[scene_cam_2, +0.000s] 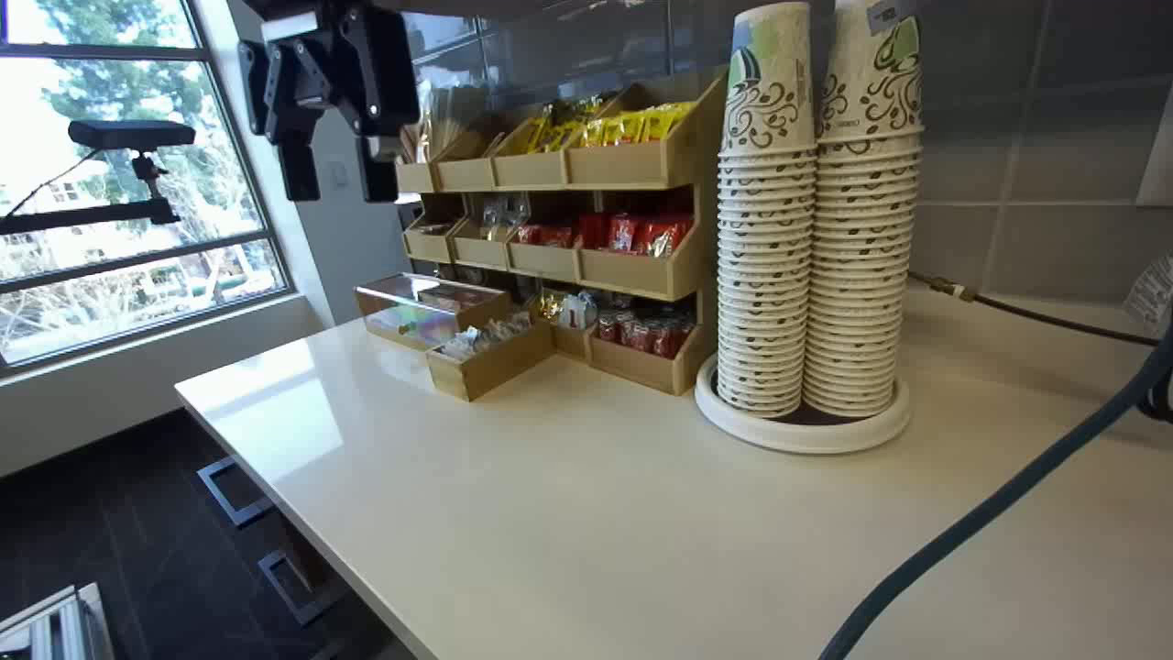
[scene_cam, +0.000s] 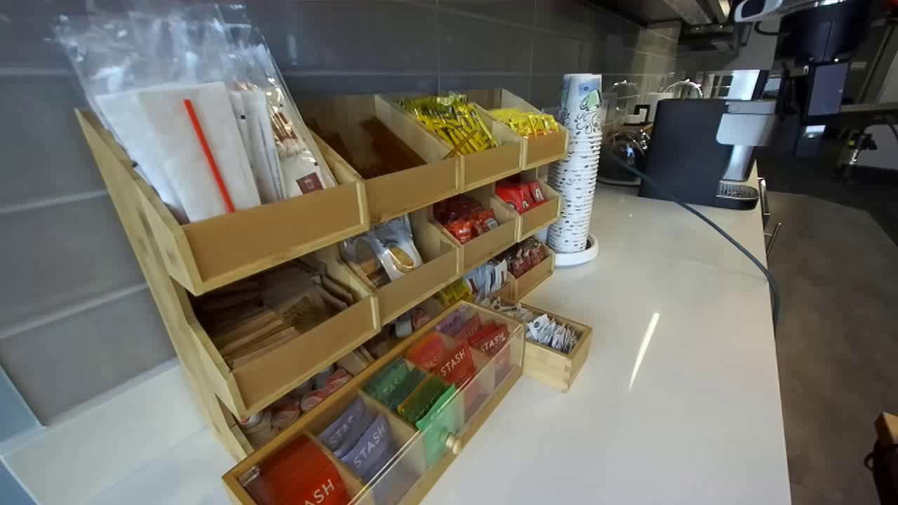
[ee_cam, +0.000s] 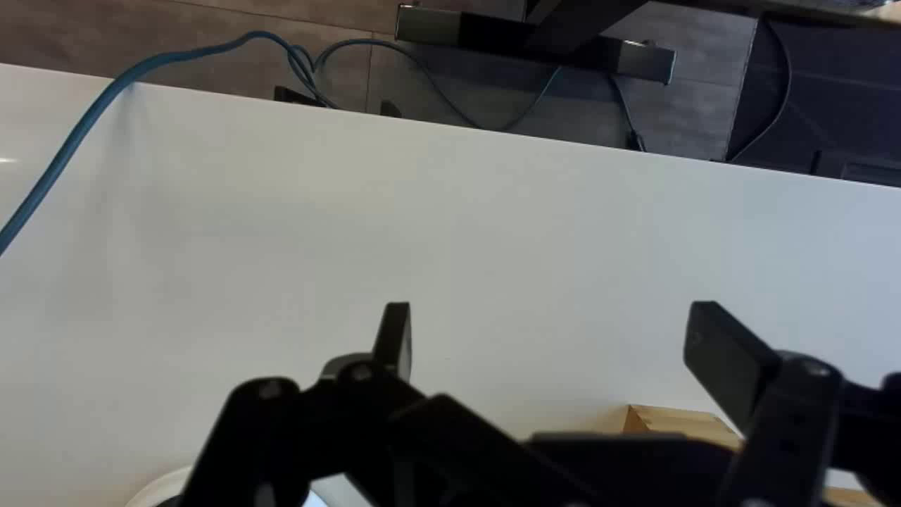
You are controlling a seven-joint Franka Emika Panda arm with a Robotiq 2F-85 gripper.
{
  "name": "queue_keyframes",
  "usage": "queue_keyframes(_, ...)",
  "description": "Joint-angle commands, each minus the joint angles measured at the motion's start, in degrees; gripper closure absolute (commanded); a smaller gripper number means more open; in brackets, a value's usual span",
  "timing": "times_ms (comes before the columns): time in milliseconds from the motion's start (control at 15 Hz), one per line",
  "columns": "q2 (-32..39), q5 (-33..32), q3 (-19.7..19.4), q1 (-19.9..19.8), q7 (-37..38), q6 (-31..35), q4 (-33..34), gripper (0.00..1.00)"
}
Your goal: Put one stirrer on the countertop.
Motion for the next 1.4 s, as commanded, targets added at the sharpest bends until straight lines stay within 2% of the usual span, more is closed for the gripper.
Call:
queue_keyframes(0, 0.1, 0.13, 0.24, -0.3, -0.13, -0.15, 0.17, 0.0)
queue_keyframes(600, 0.1, 0.03, 0.99, 0.27, -0.15, -0.24, -0.57, 0.0)
queue_keyframes(733, -0.66, 5.0, 1.9, 2.27, 0.2, -0.23, -1.93, 0.0)
queue_keyframes(933, -0.73, 16.69, 3.16, 5.06, 2.5, -0.02, -1.93, 0.0)
queue_keyframes(1133, -0.12, 26.54, 4.61, 6.0, 6.58, 3.77, -1.46, 0.0)
queue_keyframes(1333, 0.95, 33.09, 6.13, 5.63, 11.75, 9.5, -1.21, 0.0)
